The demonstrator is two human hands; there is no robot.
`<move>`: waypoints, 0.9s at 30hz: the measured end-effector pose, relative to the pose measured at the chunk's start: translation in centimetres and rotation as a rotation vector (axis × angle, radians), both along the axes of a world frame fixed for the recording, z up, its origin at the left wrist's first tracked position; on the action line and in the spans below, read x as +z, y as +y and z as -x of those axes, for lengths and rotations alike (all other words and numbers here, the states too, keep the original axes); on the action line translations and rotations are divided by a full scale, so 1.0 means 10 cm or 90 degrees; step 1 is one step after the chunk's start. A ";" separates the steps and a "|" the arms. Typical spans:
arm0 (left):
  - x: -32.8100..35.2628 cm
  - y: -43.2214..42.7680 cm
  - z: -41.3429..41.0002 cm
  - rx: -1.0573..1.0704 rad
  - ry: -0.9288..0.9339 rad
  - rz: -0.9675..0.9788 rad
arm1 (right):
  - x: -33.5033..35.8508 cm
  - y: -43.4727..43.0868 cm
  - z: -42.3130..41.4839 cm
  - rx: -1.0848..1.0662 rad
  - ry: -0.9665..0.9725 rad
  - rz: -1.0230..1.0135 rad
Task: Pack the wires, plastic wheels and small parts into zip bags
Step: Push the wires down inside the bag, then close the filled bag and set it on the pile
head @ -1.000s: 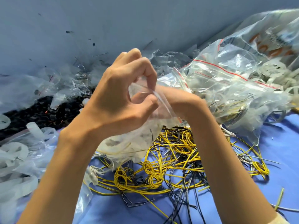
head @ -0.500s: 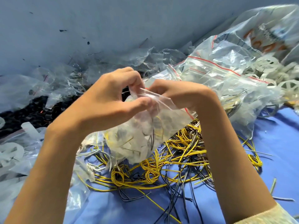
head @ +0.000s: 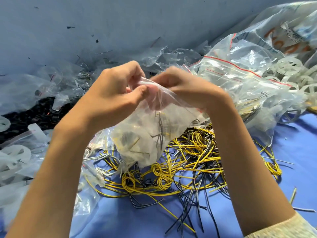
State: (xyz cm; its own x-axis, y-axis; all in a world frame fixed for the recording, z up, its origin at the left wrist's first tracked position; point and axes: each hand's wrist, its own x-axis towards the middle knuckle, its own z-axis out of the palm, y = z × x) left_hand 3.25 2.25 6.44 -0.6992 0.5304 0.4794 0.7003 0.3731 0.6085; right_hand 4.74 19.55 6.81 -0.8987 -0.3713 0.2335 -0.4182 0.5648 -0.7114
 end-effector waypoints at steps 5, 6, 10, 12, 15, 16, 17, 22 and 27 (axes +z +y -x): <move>-0.05 -0.03 0.16 0.178 0.056 -0.110 | 0.02 0.07 0.03 -0.068 0.105 0.103; -0.05 -0.03 0.18 0.199 0.059 -0.136 | 0.00 0.13 0.03 -0.087 0.103 0.030; -0.06 0.01 0.17 0.234 0.101 -0.155 | -0.06 0.23 0.06 -0.189 0.158 -0.039; -0.01 0.02 0.12 0.211 0.125 -0.193 | -0.04 0.16 0.08 -0.232 0.282 0.077; 0.10 0.00 0.05 0.165 0.155 -0.247 | 0.03 0.14 0.09 -0.252 0.342 0.198; 0.11 -0.01 0.05 0.154 0.157 -0.236 | 0.03 0.14 0.08 -0.241 0.295 0.230; 0.11 -0.01 0.05 0.145 0.148 -0.213 | 0.02 0.16 0.07 -0.230 0.245 0.253; 0.02 -0.07 0.11 0.167 0.137 -0.122 | -0.01 0.19 0.05 -0.259 0.280 0.385; 0.05 -0.10 0.12 0.176 0.167 -0.146 | -0.02 0.20 0.04 -0.177 0.188 0.443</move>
State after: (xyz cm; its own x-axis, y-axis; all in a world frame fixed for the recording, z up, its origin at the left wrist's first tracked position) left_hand 2.09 1.23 6.95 -0.6392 0.2001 0.7426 0.7346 0.4445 0.5126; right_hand 4.35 21.54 6.62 -0.8022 0.1753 0.5707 -0.5528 0.1431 -0.8209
